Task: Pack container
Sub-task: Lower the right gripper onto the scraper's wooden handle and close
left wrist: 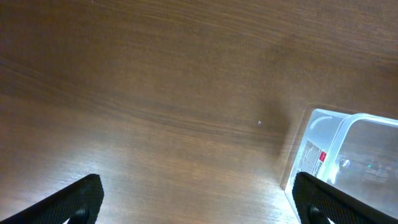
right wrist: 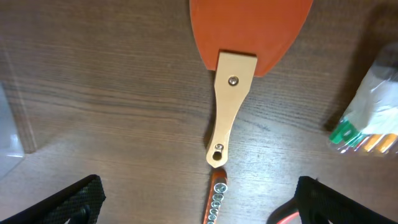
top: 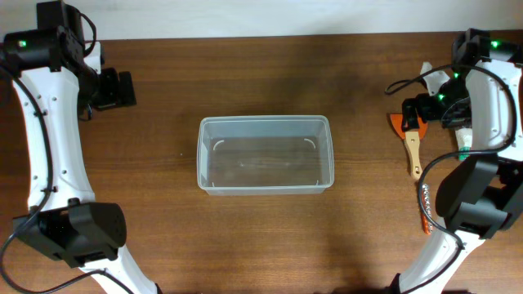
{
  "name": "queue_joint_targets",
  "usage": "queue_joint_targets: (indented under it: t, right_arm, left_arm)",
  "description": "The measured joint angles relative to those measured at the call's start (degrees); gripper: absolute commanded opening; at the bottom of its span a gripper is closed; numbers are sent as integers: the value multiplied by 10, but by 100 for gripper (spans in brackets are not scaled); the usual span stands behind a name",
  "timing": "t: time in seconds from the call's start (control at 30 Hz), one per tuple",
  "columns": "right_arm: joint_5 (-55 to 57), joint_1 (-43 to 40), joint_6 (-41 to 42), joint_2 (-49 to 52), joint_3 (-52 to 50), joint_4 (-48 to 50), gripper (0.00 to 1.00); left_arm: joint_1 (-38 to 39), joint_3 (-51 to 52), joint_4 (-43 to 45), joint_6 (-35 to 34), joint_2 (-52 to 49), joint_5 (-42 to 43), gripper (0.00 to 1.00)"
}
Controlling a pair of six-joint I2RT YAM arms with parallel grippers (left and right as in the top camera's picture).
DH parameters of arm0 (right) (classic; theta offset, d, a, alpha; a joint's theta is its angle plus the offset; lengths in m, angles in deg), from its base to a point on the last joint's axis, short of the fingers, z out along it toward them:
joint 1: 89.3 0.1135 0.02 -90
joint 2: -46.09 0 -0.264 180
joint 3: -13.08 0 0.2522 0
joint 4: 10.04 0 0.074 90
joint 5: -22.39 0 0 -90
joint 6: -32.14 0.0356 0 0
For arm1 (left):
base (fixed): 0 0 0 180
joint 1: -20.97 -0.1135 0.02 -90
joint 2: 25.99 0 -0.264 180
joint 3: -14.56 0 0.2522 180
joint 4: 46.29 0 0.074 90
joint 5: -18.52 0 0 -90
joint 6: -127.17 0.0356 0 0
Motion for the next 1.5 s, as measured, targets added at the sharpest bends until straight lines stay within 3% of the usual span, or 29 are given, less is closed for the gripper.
queue_joint_targets:
  t: [0.43, 0.73, 1.2, 1.5]
  right_arm:
    - [13, -3, 31, 85, -7, 39, 99]
    - [13, -5, 33, 87, -12, 56, 99]
    - [13, -69, 45, 87, -103, 94, 99]
    - [57, 4, 55, 87, -105, 122, 99]
  left_arm:
    - [0, 0, 2, 0, 0, 0, 99]
    - [0, 0, -16, 0, 0, 0, 99]
    - [0, 0, -24, 0, 0, 0, 99]
    - [0, 0, -24, 0, 0, 0, 99]
